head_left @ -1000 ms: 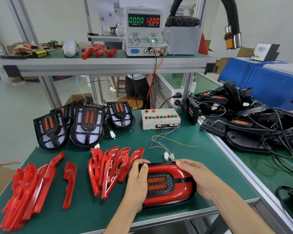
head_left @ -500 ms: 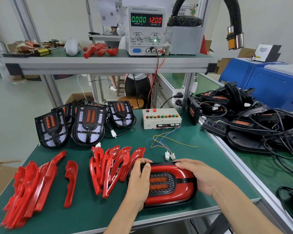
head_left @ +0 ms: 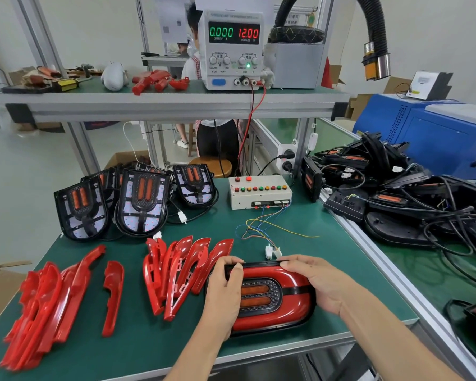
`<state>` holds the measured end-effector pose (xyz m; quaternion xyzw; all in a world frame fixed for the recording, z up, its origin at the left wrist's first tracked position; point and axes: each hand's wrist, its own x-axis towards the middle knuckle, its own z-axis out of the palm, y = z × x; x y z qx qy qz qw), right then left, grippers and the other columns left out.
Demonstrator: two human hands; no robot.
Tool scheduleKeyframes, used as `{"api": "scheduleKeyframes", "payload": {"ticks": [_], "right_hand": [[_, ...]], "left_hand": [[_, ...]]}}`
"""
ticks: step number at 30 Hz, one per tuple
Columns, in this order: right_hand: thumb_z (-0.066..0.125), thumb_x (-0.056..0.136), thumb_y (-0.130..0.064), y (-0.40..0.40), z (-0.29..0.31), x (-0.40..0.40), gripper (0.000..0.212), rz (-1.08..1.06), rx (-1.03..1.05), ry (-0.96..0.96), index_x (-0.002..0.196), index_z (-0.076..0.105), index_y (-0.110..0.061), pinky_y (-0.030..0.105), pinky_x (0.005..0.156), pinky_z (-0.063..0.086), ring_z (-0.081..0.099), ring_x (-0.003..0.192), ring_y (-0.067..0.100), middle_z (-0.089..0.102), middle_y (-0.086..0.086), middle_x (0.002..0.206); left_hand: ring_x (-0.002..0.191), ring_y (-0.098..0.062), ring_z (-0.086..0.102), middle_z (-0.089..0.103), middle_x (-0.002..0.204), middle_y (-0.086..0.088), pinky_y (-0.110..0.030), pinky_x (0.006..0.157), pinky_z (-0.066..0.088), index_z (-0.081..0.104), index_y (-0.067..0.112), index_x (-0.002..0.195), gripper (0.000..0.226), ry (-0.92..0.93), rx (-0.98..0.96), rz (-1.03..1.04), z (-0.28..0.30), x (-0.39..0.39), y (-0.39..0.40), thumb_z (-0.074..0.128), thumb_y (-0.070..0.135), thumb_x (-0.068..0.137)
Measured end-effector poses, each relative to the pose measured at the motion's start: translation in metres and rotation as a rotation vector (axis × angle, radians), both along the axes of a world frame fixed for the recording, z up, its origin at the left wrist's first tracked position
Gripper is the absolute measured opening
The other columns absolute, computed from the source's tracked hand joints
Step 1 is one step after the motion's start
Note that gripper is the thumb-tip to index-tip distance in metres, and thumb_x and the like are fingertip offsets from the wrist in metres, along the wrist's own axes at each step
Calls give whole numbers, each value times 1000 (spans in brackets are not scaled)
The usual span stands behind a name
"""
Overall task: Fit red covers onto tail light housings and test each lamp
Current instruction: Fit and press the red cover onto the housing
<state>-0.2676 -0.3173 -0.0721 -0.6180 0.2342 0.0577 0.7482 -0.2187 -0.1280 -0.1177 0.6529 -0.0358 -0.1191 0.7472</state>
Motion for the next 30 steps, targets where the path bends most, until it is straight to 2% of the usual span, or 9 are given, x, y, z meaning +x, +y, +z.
{"api": "scheduleKeyframes", "payload": {"ticks": [2, 3, 6, 10, 15, 20, 25, 28, 30], "right_hand": [[71, 90, -10, 0, 0, 1, 12, 17, -41, -33, 100, 78, -10, 32, 69, 60, 71, 78, 24, 76, 18, 94], [70, 92, -12, 0, 0, 1, 13, 23, -81, -48, 101, 79, -11, 31, 72, 59, 71, 80, 23, 77, 16, 96], [69, 94, -20, -2, 1, 1, 14, 53, -204, -95, 101, 81, -20, 28, 80, 56, 72, 87, 16, 79, 8, 100], [73, 91, -36, -3, 4, -2, 18, 125, -332, -88, 98, 78, -20, 28, 87, 53, 71, 88, 15, 79, 1, 97], [76, 89, -24, 0, 9, 1, 11, 114, -218, -36, 96, 76, -15, 33, 83, 59, 72, 86, 22, 78, 12, 99], [72, 92, -13, 0, 16, 2, 9, 124, -132, 3, 82, 72, -13, 27, 64, 57, 69, 69, 19, 74, 9, 81], [73, 91, -13, 1, 13, 3, 4, 97, -123, -6, 93, 73, -10, 30, 74, 58, 68, 74, 20, 75, 9, 86], [74, 90, -13, 1, 11, 4, 6, 82, -118, 7, 94, 73, -9, 32, 76, 58, 68, 74, 21, 74, 11, 87], [75, 90, -14, 1, 10, 5, 9, 73, -116, 14, 96, 72, -7, 34, 78, 59, 68, 76, 23, 74, 13, 89]], "left_hand": [[83, -40, 76, 70, 108, -21, -51, 66, 63, 63, 34, 95, 24, 24, -53, 7, 6, -1, -1, 48, 19, 107], [83, -41, 76, 69, 108, -21, -52, 67, 63, 63, 34, 95, 25, 11, -51, 12, 8, 0, -1, 48, 18, 107], [99, -42, 70, 68, 110, -16, -63, 87, 57, 62, 36, 95, 24, -98, 55, 14, 12, 2, -2, 49, 21, 107], [101, -34, 68, 68, 106, -8, -59, 90, 56, 60, 30, 99, 16, -181, 130, -13, 17, 3, -1, 49, 22, 106], [96, -19, 66, 66, 99, 7, -23, 80, 55, 60, 30, 99, 15, -278, 166, 16, 12, 4, -1, 50, 20, 105], [98, -19, 65, 65, 100, 7, -44, 91, 56, 59, 31, 100, 15, -284, 180, 3, 10, 3, -1, 49, 21, 106], [89, 0, 61, 63, 95, 22, -25, 81, 48, 59, 31, 100, 11, -342, 182, 5, 6, 4, 0, 48, 28, 101], [92, -3, 61, 63, 96, 22, -23, 83, 50, 59, 32, 100, 12, -343, 186, 1, 5, 6, -1, 48, 36, 97], [92, -5, 61, 63, 95, 22, -19, 82, 51, 59, 32, 100, 10, -341, 180, -2, 4, 6, 0, 49, 29, 102]]}}
